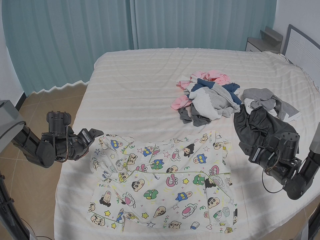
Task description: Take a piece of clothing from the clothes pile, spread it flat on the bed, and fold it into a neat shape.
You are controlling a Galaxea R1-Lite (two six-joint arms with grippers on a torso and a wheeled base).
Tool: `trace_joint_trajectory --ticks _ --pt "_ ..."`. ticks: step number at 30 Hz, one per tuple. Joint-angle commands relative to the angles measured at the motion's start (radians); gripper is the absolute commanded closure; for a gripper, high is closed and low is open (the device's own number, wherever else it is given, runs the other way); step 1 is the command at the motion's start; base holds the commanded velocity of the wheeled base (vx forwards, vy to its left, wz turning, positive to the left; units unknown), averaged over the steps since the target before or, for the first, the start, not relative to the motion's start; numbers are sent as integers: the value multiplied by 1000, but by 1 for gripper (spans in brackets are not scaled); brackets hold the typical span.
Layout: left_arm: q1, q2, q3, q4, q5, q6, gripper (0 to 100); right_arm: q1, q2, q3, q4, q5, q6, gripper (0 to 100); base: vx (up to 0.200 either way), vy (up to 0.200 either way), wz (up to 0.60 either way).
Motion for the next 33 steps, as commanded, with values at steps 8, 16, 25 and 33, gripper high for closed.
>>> trace_joint_trajectory --ticks 8,16,25,33 --pt "92 44 146 -52 -15 126 0 39 -313 290 -63 -54 35 0 0 0 0" --pt "92 53 160 -44 -100 60 0 85 -320 304 -60 -59 93 0 0 0 0" --pt "72 168 137 -141 -43 45 0 105 -326 304 -61 -67 101 0 0 0 0" --pt "74 256 129 -224 4 91 0 106 -319 304 -61 -67 101 0 0 0 0"
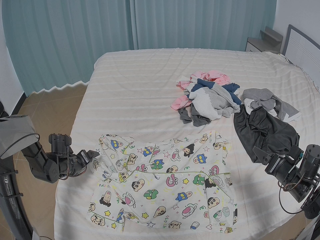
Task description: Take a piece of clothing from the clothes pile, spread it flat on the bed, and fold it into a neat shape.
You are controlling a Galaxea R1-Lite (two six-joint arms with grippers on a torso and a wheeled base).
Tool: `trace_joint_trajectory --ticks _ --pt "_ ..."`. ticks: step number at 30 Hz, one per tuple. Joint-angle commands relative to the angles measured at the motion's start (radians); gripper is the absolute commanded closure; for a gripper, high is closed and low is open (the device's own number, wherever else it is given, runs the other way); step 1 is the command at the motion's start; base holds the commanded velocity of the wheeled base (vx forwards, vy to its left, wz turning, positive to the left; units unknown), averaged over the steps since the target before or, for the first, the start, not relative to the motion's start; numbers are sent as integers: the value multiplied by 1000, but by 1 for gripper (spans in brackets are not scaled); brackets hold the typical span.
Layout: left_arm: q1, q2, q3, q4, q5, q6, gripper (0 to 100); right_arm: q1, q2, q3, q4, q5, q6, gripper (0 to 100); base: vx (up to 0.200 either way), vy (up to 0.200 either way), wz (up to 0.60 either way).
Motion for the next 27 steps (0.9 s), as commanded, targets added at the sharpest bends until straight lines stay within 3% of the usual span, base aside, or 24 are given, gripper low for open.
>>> trace_joint_trajectory --ticks 1,19,20,27 --pt "0 70 -16 -5 4 5 0 2 4 18 -1 0 0 0 0 0 0" --pt "-3 133 -67 -11 34 0 0 19 1 18 -2 -23 1 0 0 0 0" --pt "-3 133 -67 -11 34 0 100 19 1 18 -2 -21 1 0 0 0 0" --pt "-1 122 -51 -10 34 -1 100 17 -3 18 -4 -21 1 0 0 0 0"
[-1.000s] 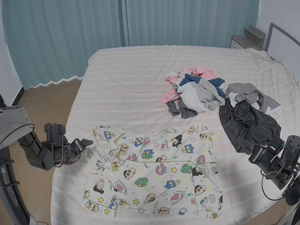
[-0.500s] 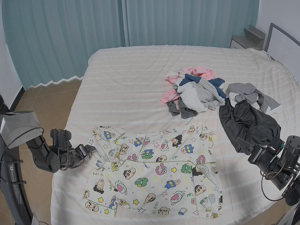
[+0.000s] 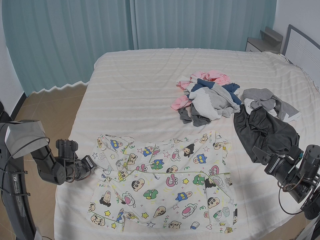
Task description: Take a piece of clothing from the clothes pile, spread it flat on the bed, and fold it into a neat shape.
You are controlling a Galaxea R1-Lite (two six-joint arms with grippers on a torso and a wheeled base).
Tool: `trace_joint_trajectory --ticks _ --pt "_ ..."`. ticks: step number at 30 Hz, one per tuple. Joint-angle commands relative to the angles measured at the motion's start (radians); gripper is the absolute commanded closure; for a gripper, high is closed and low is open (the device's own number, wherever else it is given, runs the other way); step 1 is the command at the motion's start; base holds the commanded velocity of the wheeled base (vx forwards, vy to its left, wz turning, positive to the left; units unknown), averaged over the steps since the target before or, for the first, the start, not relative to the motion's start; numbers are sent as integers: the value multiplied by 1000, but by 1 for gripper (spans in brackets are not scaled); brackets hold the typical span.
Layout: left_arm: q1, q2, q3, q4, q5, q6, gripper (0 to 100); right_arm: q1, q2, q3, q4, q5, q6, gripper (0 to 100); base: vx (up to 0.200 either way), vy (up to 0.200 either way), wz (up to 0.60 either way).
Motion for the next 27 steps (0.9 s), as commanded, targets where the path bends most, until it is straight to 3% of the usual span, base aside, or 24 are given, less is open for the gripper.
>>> trace_joint_trajectory --ticks 1,18,27 --pt "1 -4 9 0 0 -1 100 -1 -1 18 -1 0 0 0 0 0 0" --pt "86 -119 73 56 6 50 100 -1 -4 18 -2 0 0 0 0 0 0" --pt "102 -127 72 109 132 100 100 -2 0 18 -2 0 3 0 0 0 0"
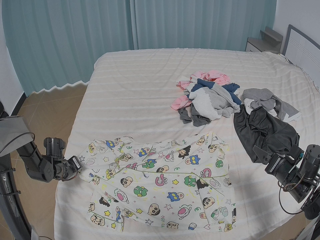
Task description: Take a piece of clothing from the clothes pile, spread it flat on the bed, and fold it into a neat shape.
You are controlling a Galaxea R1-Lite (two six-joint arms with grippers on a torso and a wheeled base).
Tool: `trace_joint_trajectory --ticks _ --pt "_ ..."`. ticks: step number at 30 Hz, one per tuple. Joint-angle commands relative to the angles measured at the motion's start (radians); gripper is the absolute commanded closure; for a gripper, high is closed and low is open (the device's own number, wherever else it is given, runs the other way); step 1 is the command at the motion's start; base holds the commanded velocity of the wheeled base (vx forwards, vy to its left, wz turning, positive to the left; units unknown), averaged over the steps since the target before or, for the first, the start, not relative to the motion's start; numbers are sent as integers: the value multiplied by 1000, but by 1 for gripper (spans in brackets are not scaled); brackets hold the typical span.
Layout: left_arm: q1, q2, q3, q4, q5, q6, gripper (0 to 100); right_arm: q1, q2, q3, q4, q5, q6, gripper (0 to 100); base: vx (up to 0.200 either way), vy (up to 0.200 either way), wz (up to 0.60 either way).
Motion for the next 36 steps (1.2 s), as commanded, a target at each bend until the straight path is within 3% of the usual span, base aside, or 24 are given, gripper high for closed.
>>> trace_joint_trajectory --ticks 1,5,15,20,28,29,33,34,36 --pt "13 -8 0 1 20 12 100 1 5 18 0 0 0 0 0 0 0" --pt "24 -11 9 7 74 52 100 1 3 18 0 0 -1 0 0 0 0" --pt "24 -48 9 167 86 91 100 -1 8 18 0 2 0 0 0 0 0" --pt "26 -43 7 161 183 121 100 -1 8 18 0 0 0 0 0 0 0" --pt "27 -41 10 112 149 112 100 7 37 18 12 8 5 0 0 0 0" --pt "27 -41 12 104 144 112 0 7 46 18 12 8 6 0 0 0 0" --pt "26 -49 18 81 135 109 0 18 88 18 14 5 34 0 0 0 0" --pt "26 -60 20 73 132 101 0 76 140 18 14 23 78 0 0 0 0" --pt "26 -67 18 69 106 88 0 113 204 18 11 55 72 0 0 0 0"
